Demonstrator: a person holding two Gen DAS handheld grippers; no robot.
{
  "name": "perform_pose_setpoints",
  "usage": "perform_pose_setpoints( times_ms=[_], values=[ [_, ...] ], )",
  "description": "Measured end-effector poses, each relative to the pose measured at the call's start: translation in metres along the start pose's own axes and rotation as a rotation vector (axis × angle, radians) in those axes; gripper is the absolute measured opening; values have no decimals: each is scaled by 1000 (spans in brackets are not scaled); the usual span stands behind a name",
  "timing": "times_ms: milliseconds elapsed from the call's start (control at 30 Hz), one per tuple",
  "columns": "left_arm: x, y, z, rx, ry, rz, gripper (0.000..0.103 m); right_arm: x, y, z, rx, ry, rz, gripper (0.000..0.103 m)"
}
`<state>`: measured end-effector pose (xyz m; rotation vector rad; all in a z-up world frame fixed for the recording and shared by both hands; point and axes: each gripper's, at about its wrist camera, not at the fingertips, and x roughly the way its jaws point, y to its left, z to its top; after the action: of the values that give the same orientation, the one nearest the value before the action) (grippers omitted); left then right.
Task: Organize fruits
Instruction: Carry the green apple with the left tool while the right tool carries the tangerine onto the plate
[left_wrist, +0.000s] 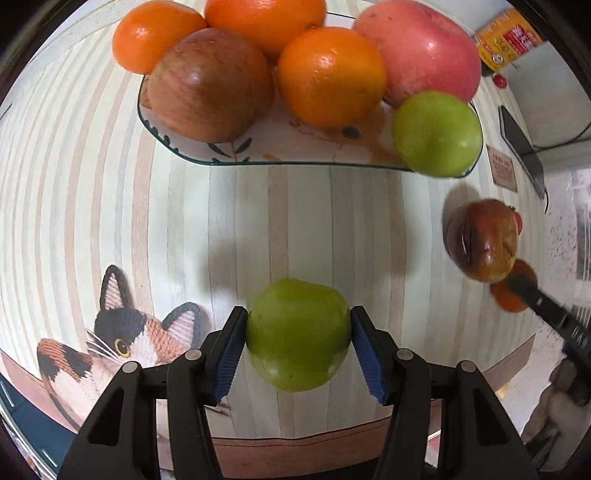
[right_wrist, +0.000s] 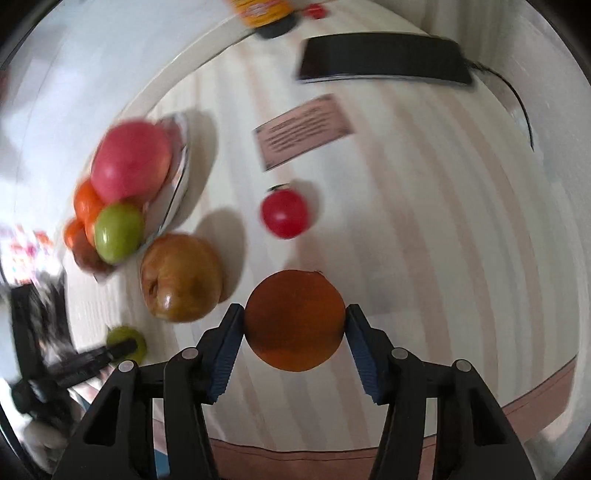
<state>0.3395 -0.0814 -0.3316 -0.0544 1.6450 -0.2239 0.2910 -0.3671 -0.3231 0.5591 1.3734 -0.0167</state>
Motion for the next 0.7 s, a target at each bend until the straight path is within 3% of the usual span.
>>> perform_pose_setpoints(
  times_ms=[300,700],
  values=[
    [-1,13,29,-11,1,-30,54,13,46,-28,-129,117,35,58],
    [-35,29,27,2,-40,-40,54,17,57,-30,-150,103,35,59]
  ],
)
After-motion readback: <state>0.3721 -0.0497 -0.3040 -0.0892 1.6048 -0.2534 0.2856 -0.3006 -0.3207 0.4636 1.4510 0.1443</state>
